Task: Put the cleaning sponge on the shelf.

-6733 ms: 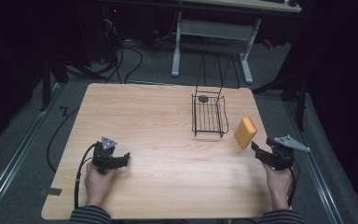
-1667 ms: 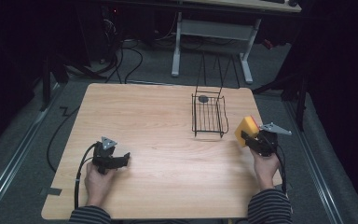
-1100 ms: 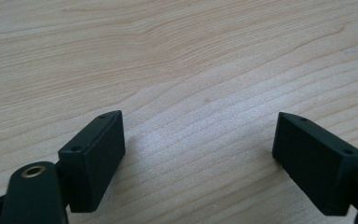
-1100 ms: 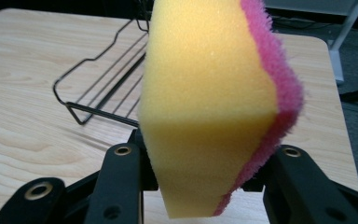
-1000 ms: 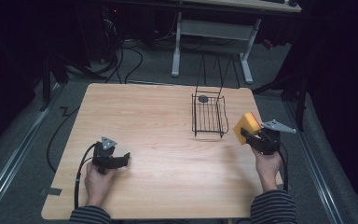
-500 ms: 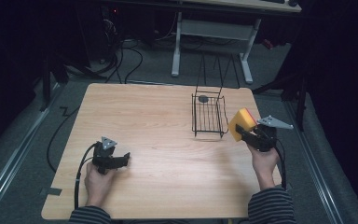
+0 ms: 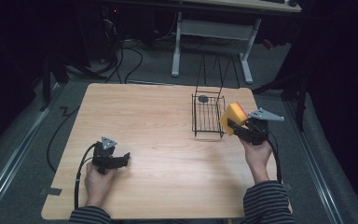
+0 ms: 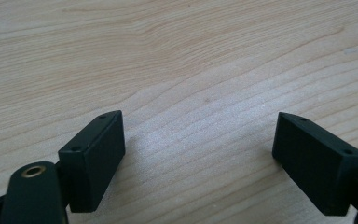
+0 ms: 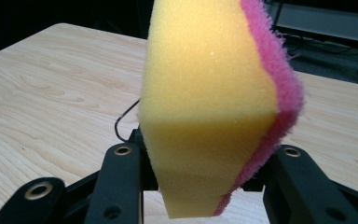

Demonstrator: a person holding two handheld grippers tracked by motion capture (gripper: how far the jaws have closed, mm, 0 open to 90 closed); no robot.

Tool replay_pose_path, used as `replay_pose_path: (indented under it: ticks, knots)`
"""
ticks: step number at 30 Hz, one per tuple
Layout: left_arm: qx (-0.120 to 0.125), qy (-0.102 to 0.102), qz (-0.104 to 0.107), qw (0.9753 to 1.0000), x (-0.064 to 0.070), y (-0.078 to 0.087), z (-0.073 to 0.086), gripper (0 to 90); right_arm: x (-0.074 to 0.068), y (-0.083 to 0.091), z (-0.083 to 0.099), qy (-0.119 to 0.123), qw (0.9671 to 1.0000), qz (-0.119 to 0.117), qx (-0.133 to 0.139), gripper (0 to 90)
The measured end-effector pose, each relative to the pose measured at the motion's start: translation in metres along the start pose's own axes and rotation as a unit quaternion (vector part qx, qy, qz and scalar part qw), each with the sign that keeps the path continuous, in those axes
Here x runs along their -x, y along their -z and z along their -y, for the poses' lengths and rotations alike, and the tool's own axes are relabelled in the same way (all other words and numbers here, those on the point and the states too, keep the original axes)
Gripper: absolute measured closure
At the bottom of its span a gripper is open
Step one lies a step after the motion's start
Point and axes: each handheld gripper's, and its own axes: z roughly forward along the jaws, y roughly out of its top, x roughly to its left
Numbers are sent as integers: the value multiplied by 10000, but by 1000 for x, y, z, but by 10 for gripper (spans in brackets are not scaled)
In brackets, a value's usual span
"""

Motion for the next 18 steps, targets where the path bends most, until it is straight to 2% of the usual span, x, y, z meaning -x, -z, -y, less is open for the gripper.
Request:
replay_pose_path:
  ticks: [5,9,15,18]
  knots:
    - [0,-1,-1,10000,0,0,0,176,-5,-11,-8,23,10000,-45,-56,610]
    - [-1,0,-1,10000,0,0,0,176,-7,-16,-10,23,10000,-60,-25,611]
    - [-1,-2,0,10000,0,0,0,176,-8,-27,-12,2,9999,-70,-115,610]
    - [-1,-1,0,10000,0,0,0,176,-11,-34,-14,73,9998,-61,-148,610]
